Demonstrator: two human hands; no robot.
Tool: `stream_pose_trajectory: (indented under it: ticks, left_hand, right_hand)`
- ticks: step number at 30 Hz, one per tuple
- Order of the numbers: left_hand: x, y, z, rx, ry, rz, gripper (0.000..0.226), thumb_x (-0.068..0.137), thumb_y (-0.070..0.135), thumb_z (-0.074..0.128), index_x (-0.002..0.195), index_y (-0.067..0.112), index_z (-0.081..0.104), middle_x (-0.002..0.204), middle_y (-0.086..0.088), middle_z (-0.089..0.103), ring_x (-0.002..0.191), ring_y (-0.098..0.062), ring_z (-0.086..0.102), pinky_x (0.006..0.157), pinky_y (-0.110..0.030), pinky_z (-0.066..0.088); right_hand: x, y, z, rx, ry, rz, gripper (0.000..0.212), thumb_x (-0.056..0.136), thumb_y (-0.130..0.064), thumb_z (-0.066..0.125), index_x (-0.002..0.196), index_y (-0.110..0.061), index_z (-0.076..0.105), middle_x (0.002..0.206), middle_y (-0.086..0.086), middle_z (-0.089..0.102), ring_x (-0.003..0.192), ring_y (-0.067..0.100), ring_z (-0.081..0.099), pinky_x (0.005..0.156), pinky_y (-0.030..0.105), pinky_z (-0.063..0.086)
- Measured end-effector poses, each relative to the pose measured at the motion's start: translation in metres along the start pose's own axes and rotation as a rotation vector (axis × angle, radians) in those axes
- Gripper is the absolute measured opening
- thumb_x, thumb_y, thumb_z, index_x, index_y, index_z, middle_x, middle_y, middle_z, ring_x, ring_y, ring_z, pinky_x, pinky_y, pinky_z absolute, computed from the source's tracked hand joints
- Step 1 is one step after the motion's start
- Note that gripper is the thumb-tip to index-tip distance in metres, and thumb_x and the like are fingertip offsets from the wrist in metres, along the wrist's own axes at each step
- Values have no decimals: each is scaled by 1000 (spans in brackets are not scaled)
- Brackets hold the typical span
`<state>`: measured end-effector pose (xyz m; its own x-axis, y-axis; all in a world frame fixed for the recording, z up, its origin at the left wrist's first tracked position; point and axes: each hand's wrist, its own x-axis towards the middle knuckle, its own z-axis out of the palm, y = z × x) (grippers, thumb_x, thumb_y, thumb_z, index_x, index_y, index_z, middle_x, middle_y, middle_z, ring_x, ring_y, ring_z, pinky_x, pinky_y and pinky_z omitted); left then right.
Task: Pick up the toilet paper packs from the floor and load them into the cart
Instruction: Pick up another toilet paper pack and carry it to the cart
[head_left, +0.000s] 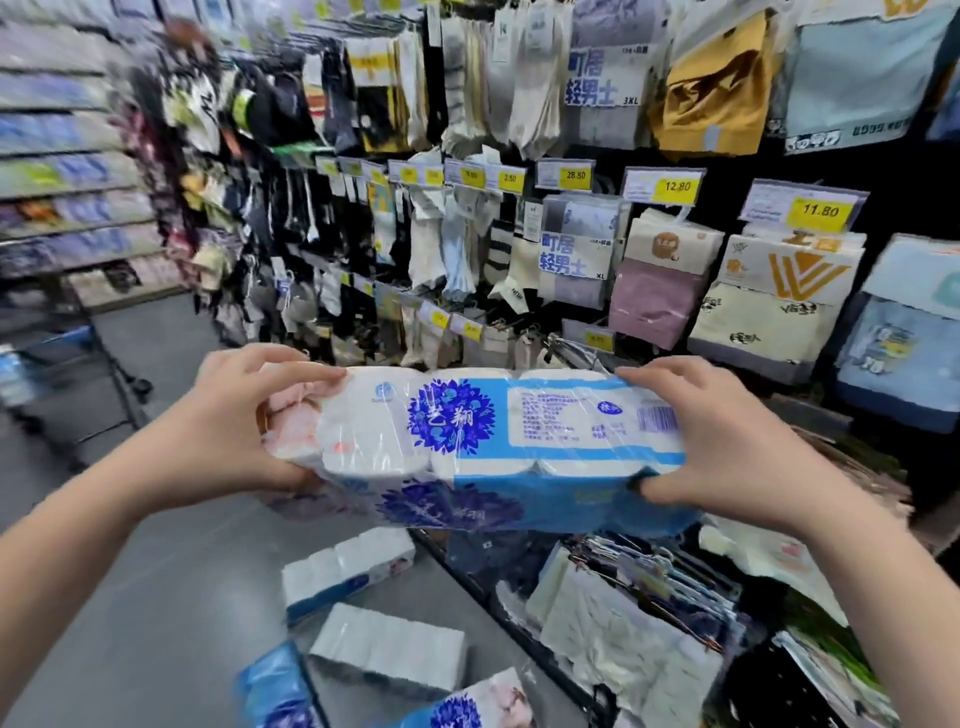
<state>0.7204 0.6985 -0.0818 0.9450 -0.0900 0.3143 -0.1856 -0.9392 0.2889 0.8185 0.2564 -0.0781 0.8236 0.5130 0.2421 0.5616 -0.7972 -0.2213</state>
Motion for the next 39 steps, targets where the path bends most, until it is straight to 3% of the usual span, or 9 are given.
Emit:
stream_pose_trajectory:
  ticks: [9,13,22,27,32,39]
  left_hand:
    - [-125,-19,-41,140,60,-244,93,45,55,83,130,67,48,131,14,50,127,-25,48,113,-50,39]
    - [-190,-33,-69,181,108,-367,89,46,58,80,128,68,48,133,14,48,132,-20,41,117,-46,31]
    - [-303,-102,-137,150,227,-564,83,44,56,78,121,68,52,134,9,50,132,-21,45,118,-51,33]
    - [-353,-163,-172,198,264,-626,87,44,54,81,122,73,48,131,14,50,131,-23,46,117,-50,35]
    - [-380,-208,-204,214,256,-689,85,45,53,77,125,64,48,133,14,46,132,-18,32,115,-39,27]
    - [-393,-275,-231,188,241,-773,88,45,51,75,129,62,49,136,13,42,132,-16,27,114,-41,26]
  right_hand:
    - [32,-69,42,123,-76,-243,108,50,-52,75,150,-42,38,141,-11,40,133,14,38,111,31,34]
    - [52,-128,58,144,-114,-366,109,49,-54,72,151,-44,36,144,-8,40,133,17,39,112,33,34]
    - [94,-287,99,184,-153,-581,106,60,-38,85,154,-35,37,147,-6,38,132,14,36,102,21,28]
    - [118,-379,126,212,-154,-625,104,60,-36,84,153,-36,37,145,-7,37,133,13,37,108,29,37]
    - [140,-450,154,252,-167,-649,105,56,-41,81,152,-39,36,147,-9,35,136,14,35,113,34,37]
    - [182,-522,186,266,-155,-671,105,50,-48,75,149,-38,42,143,-5,42,135,18,41,114,37,38]
